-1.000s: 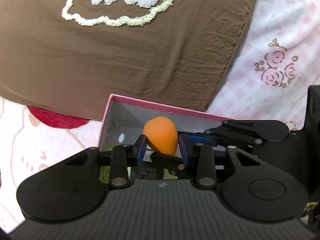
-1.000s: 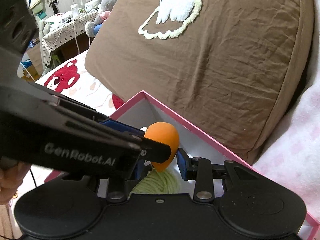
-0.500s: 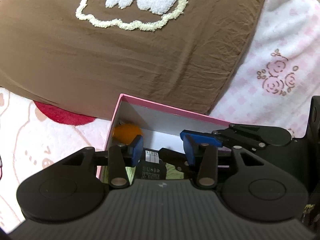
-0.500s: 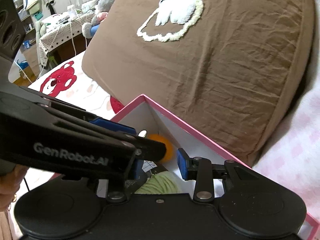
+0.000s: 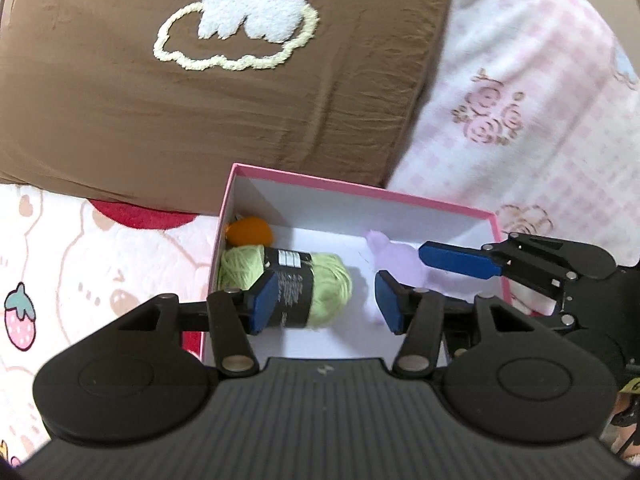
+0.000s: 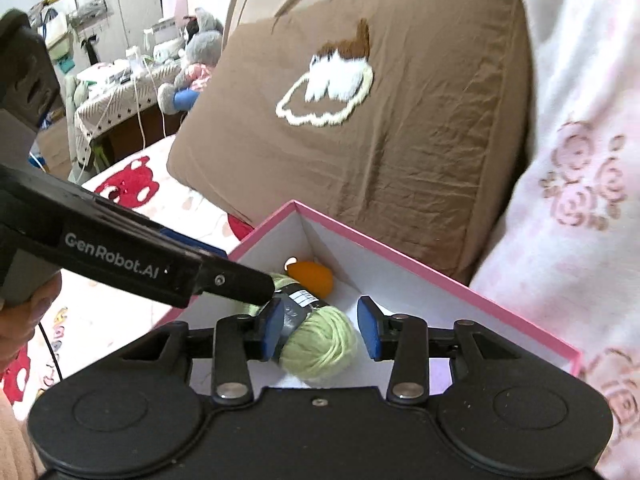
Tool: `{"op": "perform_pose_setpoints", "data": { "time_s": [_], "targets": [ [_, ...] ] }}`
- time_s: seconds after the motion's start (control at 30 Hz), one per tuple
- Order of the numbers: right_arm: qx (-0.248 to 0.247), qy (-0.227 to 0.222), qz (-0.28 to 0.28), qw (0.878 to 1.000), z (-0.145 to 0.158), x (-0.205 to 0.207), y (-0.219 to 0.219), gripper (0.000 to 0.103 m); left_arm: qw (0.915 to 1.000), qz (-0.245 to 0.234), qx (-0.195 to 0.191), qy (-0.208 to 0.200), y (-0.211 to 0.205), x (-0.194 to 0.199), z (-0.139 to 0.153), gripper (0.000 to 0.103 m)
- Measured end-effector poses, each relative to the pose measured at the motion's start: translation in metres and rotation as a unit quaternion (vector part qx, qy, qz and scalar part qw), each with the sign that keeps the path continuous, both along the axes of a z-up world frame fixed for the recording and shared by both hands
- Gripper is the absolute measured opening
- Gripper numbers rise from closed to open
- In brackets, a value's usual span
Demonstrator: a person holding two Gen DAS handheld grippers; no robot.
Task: Organize objects
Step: 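Lower the sponge into the box and open the left tool, then raise the open left tool away from the pink box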
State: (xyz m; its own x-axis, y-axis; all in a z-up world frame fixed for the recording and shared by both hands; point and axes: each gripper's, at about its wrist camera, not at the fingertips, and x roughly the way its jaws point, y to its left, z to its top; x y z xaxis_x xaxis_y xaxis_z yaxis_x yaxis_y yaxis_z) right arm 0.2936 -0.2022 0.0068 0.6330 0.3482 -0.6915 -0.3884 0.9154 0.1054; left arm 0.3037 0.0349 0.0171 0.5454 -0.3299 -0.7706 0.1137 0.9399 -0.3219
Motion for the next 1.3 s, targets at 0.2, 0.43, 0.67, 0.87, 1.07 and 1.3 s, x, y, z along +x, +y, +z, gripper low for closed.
{"op": "perform_pose_setpoints", "data": {
  "time_s": [0.2, 0.43, 0.67, 0.87, 1.07, 1.3],
  "targets": [
    [-0.006, -0.017, -0.010, 1.000, 0.019, -0.033, 0.000, 0.052, 0.9998, -0.017, 0.009, -0.009, -0.004, -0.024, 0.021, 0.058],
    [-0.016, -0.024, -0.038, 0.999, 0.034, -0.071, -0.003, 0.063, 0.9990, -0.032, 0.023, -0.021, -0.002, -0.057, 0.043, 0.060],
    [-0.012, -0.016, -0.061, 0.998, 0.046, -0.102, -0.005, 0.068, 0.9976, -0.050, 0.018, -0.044, 0.000, -0.094, 0.062, 0.061],
    [-0.020, -0.025, -0.072, 0.997, 0.054, -0.126, 0.001, 0.086, 0.9970, -0.065, 0.004, -0.042, 0.003, -0.115, 0.074, 0.063],
    [-0.023, -0.022, -0.094, 0.995, 0.062, -0.145, 0.005, 0.088, 0.9940, -0.083, 0.019, -0.069, 0.000, -0.137, 0.081, 0.067],
    [-0.003, -0.031, -0.134, 0.991, 0.070, -0.167, 0.004, 0.097, 0.9930, -0.087, 0.021, -0.076, -0.001, -0.155, 0.081, 0.072]
  ]
}}
